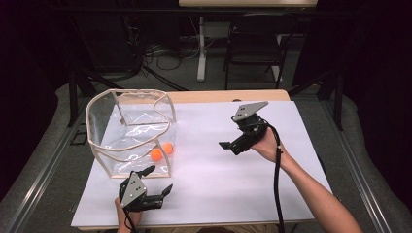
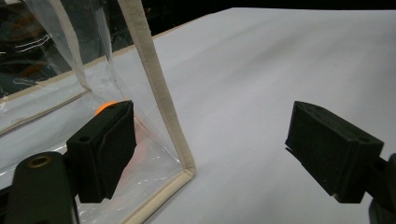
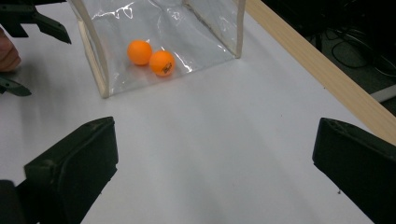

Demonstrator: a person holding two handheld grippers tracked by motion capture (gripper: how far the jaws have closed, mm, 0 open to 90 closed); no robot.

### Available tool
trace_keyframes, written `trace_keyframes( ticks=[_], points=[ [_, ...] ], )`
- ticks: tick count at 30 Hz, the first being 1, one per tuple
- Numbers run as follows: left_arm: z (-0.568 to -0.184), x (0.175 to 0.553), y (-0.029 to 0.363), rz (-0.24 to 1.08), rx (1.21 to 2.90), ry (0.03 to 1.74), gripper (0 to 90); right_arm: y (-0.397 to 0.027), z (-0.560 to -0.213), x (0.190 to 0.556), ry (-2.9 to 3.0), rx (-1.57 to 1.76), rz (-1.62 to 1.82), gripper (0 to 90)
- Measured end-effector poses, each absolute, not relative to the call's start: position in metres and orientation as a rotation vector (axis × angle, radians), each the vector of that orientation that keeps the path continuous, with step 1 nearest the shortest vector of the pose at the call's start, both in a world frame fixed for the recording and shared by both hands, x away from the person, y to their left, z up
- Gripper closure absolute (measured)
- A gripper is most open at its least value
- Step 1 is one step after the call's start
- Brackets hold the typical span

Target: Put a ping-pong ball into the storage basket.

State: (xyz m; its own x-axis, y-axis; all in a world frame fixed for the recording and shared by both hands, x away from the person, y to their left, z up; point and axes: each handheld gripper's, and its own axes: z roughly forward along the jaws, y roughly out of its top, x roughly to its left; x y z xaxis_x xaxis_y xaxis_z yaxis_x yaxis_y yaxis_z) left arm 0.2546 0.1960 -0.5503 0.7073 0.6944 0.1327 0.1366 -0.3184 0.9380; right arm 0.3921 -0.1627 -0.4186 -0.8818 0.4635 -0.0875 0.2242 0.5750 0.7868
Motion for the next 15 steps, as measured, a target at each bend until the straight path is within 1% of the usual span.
trace_keyframes(
  ticks=[15],
  points=[
    [-0.550,0.254,0.196,0.648,1.836,0.653,15.8,-0.186,-0.438,0.380,2.515,0.615,1.190,0.0]
  ],
)
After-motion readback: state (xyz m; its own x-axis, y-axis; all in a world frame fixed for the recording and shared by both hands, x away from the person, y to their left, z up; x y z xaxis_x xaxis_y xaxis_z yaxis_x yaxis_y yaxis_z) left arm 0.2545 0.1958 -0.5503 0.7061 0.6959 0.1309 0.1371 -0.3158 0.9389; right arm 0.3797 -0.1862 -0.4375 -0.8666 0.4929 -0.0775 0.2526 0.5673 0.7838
